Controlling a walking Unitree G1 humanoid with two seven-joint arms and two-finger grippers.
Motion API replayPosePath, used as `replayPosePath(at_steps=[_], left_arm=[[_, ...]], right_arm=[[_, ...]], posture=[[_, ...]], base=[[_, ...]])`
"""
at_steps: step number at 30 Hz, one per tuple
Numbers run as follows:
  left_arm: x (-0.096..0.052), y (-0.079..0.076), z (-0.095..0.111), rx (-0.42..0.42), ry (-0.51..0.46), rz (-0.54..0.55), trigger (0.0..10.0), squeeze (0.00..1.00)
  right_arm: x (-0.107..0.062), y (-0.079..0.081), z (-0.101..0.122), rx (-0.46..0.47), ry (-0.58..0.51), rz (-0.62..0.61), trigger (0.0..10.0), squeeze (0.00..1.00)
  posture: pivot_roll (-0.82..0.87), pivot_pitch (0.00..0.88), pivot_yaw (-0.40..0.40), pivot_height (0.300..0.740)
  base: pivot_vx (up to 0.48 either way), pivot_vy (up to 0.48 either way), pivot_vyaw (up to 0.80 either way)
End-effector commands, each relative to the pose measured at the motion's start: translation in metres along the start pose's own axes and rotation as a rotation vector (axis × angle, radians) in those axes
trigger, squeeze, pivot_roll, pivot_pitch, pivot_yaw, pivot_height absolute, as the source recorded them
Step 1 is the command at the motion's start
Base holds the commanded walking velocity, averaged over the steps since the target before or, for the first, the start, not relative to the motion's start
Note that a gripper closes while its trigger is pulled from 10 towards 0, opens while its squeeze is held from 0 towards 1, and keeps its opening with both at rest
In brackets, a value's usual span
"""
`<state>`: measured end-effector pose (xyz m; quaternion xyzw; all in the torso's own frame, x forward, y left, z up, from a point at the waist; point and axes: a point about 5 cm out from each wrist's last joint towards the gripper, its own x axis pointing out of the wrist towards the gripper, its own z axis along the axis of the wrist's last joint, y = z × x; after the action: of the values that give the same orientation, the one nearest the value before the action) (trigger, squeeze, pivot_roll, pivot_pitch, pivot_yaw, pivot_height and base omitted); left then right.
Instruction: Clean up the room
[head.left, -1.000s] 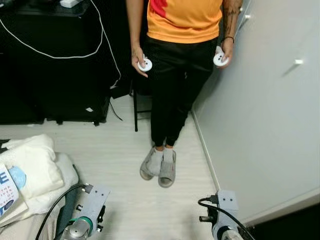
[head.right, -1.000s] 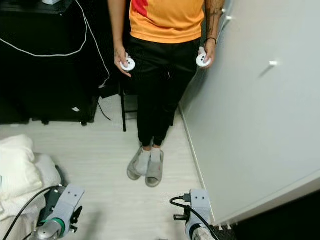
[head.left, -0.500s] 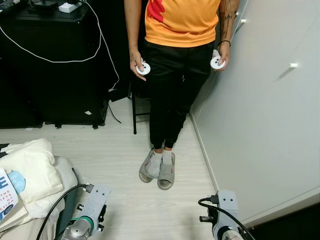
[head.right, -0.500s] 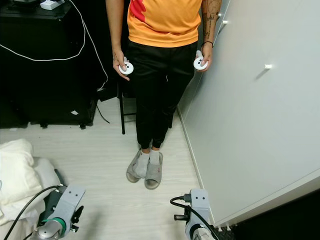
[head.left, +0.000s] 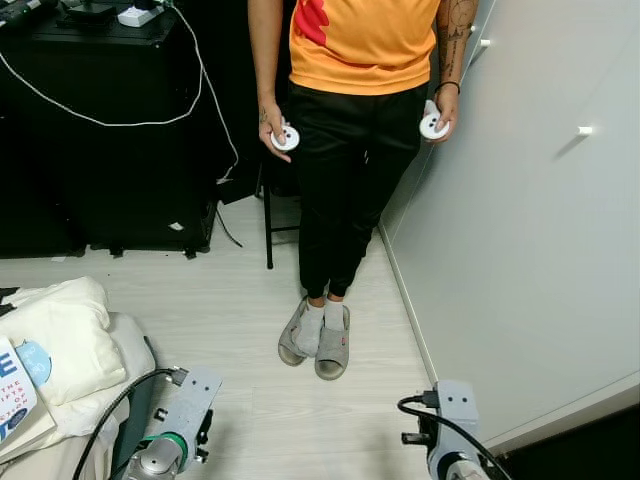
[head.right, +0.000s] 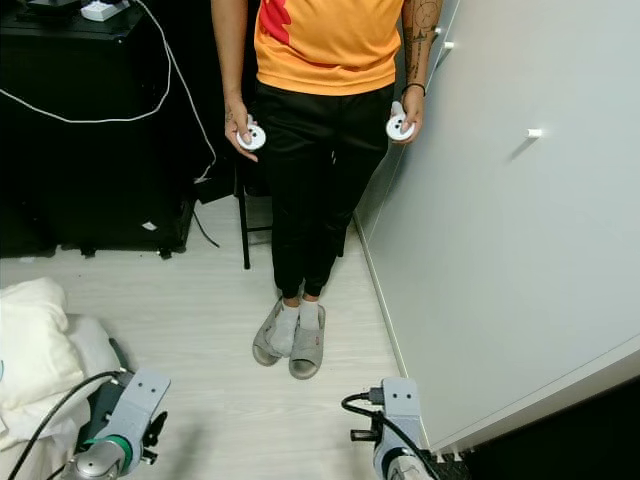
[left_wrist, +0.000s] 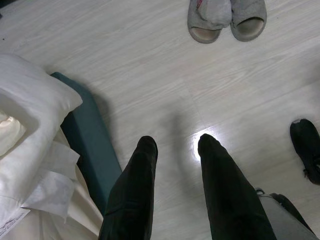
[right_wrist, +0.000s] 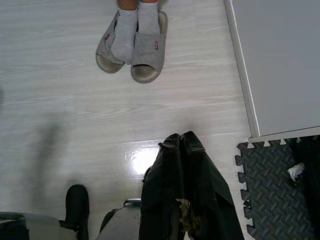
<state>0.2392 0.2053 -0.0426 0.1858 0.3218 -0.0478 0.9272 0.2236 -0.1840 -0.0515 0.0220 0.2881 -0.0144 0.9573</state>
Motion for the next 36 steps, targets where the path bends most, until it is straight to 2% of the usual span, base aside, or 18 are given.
replayPosePath(at_steps=[1,28,32,36], left_arm=[[-0.002,-0.006,-0.007,-0.001,0.028,-0.021,10.0,0.0],[-0.002,-0.007,-0.007,-0.02,0.034,-0.026,10.0,0.0],[-0.001,-0.006,-0.005,-0.026,0.034,-0.027,10.0,0.0],[0.005,0.003,0.012,-0.094,-0.011,-0.017,10.0,0.0]], right_arm=[[-0.004,-0.004,-0.009,0.013,0.033,-0.016,10.0,0.0],[-0.003,-0.002,-0.009,-0.016,0.042,-0.016,10.0,0.0],[-0.003,-0.002,-0.008,-0.05,0.042,-0.005,10.0,0.0],[-0.003,-0.002,-0.007,-0.02,0.031,-0.001,10.0,0.0]], posture=[[0.04,0.073,-0.002,0.74],[0.04,0.076,-0.004,0.74],[0.04,0.072,-0.002,0.74],[0.04,0.067,-0.003,0.74]], base=[[0.0,0.0,0.0],[0.0,0.0,0.0],[0.0,0.0,0.77],[0.0,0.0,0.77]])
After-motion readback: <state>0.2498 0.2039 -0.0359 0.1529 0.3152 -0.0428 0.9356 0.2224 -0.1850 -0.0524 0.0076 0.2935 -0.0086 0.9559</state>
